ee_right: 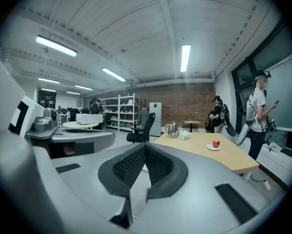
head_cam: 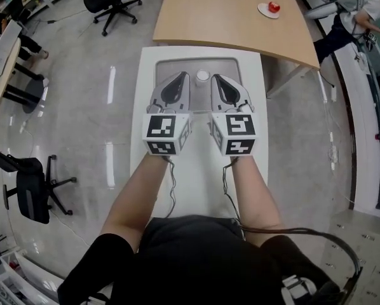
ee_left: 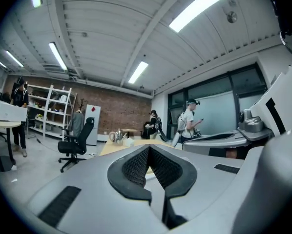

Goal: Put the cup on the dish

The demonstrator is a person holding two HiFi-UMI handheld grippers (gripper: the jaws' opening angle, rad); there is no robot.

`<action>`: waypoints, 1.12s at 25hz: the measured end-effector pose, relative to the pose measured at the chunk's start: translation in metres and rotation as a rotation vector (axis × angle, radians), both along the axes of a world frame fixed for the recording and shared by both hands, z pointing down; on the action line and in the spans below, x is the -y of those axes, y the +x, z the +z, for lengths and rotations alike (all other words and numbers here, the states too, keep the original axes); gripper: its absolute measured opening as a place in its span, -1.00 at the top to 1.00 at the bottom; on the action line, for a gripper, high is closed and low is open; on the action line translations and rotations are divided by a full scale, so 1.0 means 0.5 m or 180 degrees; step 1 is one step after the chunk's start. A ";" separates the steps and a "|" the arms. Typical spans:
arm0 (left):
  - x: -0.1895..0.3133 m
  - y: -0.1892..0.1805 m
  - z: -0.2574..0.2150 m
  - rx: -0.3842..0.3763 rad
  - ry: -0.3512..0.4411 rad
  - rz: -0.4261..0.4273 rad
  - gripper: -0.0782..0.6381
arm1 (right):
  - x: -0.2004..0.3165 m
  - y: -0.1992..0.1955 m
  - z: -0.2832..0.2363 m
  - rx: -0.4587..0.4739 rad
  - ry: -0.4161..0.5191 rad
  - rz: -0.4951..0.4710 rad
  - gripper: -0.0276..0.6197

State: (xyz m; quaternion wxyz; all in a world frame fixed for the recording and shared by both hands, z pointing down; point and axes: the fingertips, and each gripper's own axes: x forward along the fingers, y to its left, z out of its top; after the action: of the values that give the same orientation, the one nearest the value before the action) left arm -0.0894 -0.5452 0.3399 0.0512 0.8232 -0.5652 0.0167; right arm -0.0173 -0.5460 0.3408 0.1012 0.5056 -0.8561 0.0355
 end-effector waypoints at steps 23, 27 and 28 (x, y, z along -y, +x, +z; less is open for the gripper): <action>-0.400 0.093 -0.141 -0.0061 0.0222 0.0384 0.76 | -0.412 0.024 -0.162 0.0195 0.0431 -0.0176 0.88; -0.406 0.086 -0.158 -0.0017 0.0272 0.0346 0.76 | -0.429 0.022 -0.174 0.0184 0.0488 -0.0172 0.88; -0.407 0.086 -0.163 -0.0011 0.0286 0.0346 0.76 | -0.432 0.024 -0.179 0.0184 0.0505 -0.0161 0.88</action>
State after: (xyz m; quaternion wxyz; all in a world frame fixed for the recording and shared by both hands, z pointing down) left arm -0.0466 -0.3417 0.2584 0.0142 0.8542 -0.5198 -0.0074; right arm -0.0053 -0.3300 0.2515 0.0370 0.4891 -0.8712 -0.0204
